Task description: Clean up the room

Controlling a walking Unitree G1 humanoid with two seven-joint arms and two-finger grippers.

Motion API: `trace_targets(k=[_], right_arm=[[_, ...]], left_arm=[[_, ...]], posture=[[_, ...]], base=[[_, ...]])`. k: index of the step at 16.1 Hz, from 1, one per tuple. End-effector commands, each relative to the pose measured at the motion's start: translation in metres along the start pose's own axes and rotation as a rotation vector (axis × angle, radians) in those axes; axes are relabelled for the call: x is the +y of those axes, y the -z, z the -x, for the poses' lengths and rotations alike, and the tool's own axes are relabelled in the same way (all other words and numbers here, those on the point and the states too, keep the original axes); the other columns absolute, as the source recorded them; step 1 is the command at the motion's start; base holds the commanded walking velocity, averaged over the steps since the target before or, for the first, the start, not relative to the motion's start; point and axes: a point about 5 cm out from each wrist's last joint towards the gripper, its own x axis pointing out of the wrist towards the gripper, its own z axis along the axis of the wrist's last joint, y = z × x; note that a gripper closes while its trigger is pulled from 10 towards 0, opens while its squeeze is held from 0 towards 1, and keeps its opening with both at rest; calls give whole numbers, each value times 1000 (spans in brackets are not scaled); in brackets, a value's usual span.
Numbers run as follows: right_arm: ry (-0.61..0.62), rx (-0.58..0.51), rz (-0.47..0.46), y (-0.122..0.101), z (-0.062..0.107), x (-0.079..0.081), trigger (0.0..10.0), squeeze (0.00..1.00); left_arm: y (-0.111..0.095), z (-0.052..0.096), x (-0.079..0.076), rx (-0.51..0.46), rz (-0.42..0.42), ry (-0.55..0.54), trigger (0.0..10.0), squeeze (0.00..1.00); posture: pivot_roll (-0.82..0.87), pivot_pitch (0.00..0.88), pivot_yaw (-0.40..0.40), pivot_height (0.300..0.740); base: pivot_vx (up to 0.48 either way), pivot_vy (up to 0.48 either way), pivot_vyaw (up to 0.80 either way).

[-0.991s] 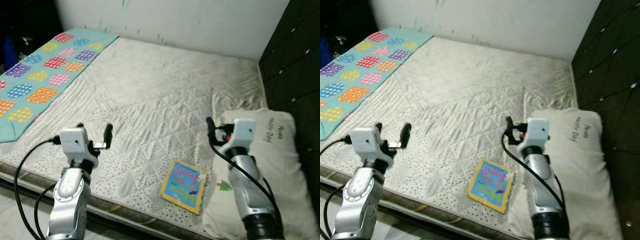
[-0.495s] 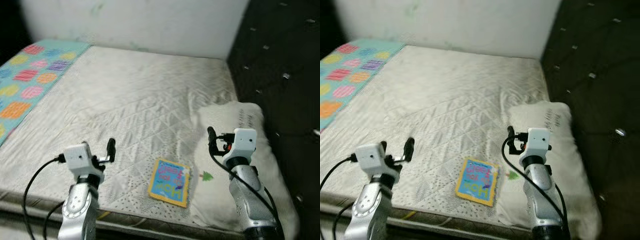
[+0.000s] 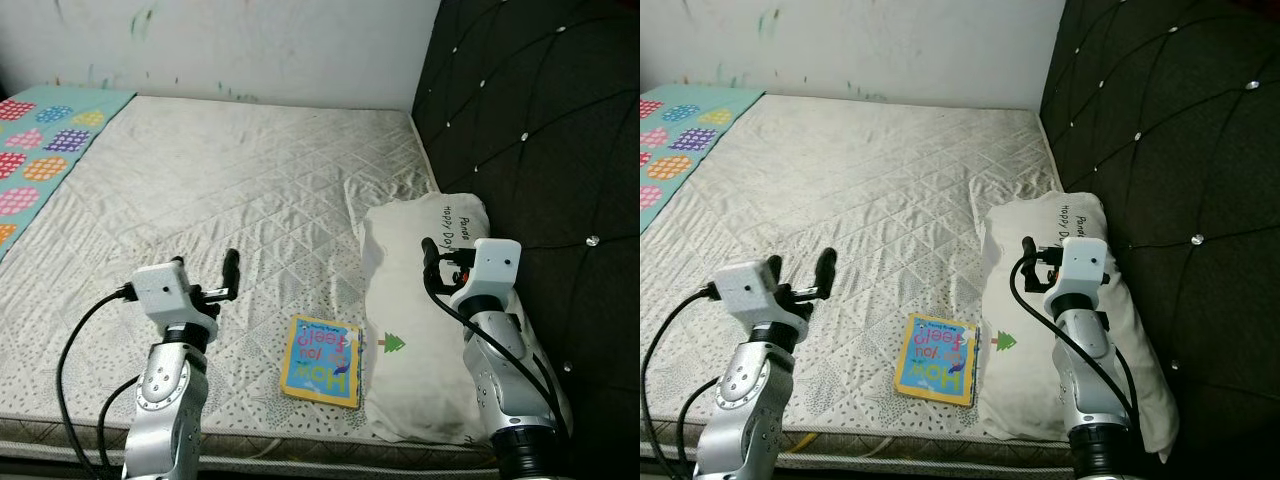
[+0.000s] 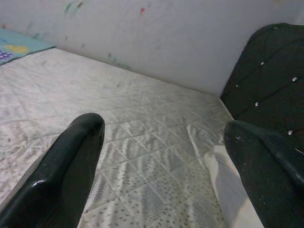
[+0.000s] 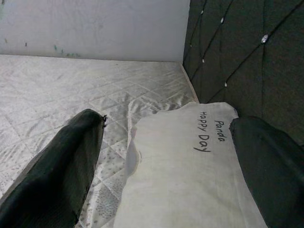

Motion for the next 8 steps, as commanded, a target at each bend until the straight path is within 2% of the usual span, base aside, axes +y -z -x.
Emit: trace_targets(k=[1,4,7,8], right_arm=[[-8,-12,-12,-3,-2,3,10000,0],[-10,-4,-16,0,0,5,10000,0],[-3,-4,-12,0,-1,2,10000,0],[0,-7,-9,0,-1,2,10000,0]], left_arm=[[-1,-1,-4,-3,19,18,10000,0],[0,-2,-6,4,31,18,10000,0],[-1,-2,-8,3,33,34,10000,0],[-1,-3,-9,3,34,37,10000,0]], posture=[[60,4,3,740],[55,8,7,740],[52,8,10,740],[51,9,12,740]], base=[[0,247,0],[0,294,0],[0,354,-479],[0,379,0]])
